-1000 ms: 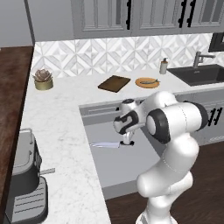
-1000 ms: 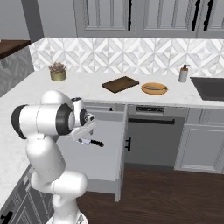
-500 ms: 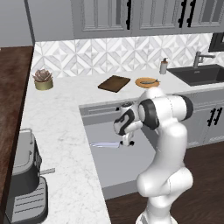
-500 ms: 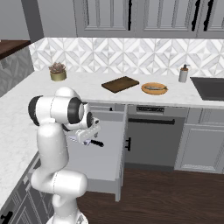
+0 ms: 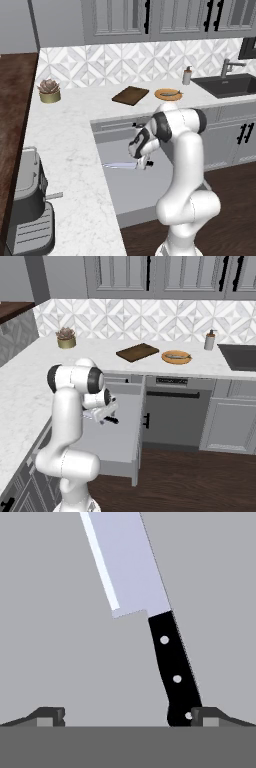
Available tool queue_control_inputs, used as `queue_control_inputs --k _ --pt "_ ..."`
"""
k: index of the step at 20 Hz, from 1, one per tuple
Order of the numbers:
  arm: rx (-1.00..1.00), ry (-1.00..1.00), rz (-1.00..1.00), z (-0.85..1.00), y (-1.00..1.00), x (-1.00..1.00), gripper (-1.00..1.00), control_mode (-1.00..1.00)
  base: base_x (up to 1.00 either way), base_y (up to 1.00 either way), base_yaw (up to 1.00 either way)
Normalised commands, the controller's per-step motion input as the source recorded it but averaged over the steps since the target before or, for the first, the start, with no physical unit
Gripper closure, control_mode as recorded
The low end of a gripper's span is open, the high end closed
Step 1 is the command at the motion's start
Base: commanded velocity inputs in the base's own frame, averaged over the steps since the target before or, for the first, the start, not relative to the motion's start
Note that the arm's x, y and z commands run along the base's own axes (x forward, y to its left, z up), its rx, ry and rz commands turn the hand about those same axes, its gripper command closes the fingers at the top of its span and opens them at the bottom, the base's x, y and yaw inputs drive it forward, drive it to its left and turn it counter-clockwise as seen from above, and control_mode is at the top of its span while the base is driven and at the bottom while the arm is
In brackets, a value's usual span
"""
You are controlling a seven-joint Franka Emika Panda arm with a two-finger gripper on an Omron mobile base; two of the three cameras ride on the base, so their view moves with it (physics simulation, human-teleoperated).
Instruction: Pick up the knife from the drawer and place it on the cutting board. Then place the meat from the plate to the cutting board.
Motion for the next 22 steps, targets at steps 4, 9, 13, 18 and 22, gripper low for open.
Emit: queue_control_inputs --k 4,9,13,18,22 --pt "-0.04 -0.08 0.00 -0.40 -0.03 0.32 -1.00 -1.00 0.00 0.00 0.00" --pt "-0.01 -0.02 0.00 -0.27 -0.01 0.31 -1.00 -1.00 0.00 0.00 0.00" --pt "0.00 0.00 0.00 -0.32 -0.12 0.21 -1.00 -1.00 0.00 0.00 0.00" --pt "0.00 -0.01 0.00 -0.26 -0.15 0.16 1.00 -1.00 0.00 0.00 0.00" --pt "0.00 -0.02 0.00 -0.06 0.00 0.05 1.00 -1.00 0.00 0.00 0.00"
